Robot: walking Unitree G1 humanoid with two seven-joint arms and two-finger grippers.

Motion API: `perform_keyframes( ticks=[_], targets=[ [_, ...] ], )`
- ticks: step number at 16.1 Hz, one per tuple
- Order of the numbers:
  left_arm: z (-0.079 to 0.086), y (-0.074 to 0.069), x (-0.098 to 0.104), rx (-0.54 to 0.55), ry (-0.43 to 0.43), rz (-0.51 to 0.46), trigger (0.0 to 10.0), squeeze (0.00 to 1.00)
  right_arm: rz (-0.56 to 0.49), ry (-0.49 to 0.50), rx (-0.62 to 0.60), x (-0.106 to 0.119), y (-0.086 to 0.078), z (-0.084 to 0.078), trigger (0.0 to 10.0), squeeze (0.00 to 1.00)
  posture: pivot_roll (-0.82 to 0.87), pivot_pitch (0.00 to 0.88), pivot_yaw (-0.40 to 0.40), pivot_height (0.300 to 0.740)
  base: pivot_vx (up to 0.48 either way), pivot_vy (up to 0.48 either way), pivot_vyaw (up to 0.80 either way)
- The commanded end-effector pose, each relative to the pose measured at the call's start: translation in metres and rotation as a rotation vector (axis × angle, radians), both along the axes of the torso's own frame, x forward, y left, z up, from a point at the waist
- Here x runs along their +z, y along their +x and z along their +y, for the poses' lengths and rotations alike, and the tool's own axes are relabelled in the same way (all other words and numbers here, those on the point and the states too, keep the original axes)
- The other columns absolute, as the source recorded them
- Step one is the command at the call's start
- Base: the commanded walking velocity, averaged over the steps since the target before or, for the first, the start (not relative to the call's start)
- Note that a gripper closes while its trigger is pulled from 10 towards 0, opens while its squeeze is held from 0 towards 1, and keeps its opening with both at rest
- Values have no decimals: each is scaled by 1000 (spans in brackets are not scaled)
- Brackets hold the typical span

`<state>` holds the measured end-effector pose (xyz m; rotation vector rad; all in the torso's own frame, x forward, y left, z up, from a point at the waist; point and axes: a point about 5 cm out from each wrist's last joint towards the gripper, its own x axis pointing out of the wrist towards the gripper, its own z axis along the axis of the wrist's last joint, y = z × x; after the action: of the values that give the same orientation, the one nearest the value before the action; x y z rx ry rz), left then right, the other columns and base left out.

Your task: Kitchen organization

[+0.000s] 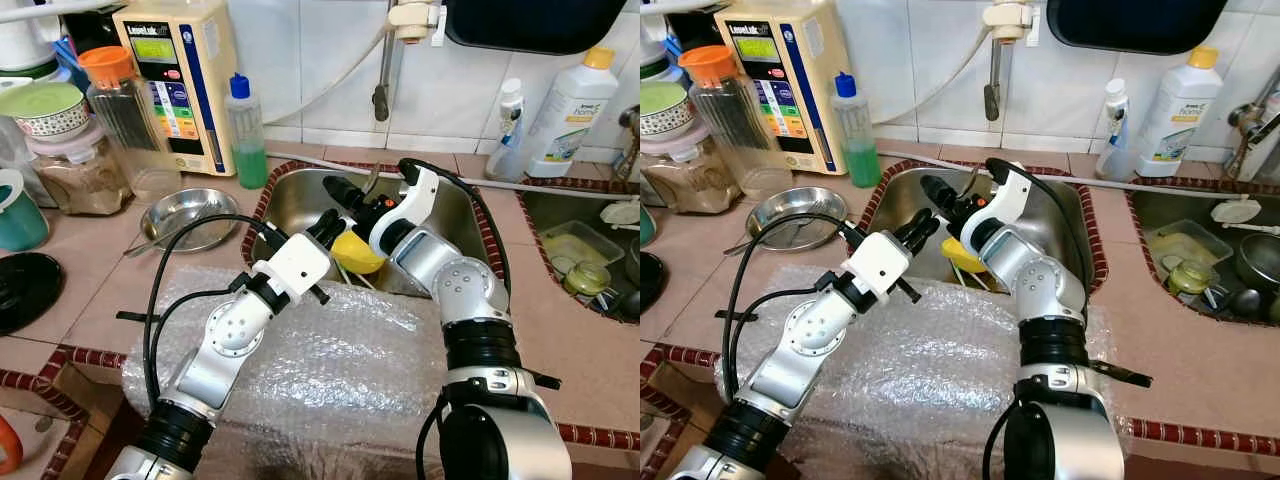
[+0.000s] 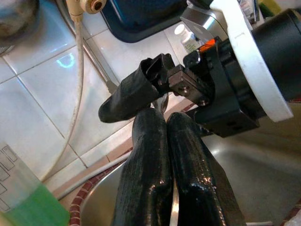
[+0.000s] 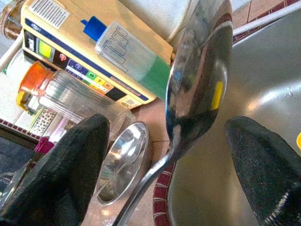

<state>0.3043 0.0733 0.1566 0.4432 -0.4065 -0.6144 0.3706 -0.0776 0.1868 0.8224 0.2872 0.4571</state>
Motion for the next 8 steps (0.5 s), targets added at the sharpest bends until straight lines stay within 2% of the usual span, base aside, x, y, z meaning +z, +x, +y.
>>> perform_keyframes(
  ticks=[1,5,8],
  targets=[
    [2,-1,-2,6,12,-9,0,0,12,-28,-44,2,5,-5,0,0,86,0,12,740,0,0,0],
    [4,-2,-3,7,26,-13,0,0,62,-60,-109,-4,9,-16,0,0,82,0,19,740,0,0,0],
    [3,-2,-3,-2,32,-16,0,0,70,-48,-105,-5,10,-15,0,0,77,0,24,740,0,0,0]
  ],
)
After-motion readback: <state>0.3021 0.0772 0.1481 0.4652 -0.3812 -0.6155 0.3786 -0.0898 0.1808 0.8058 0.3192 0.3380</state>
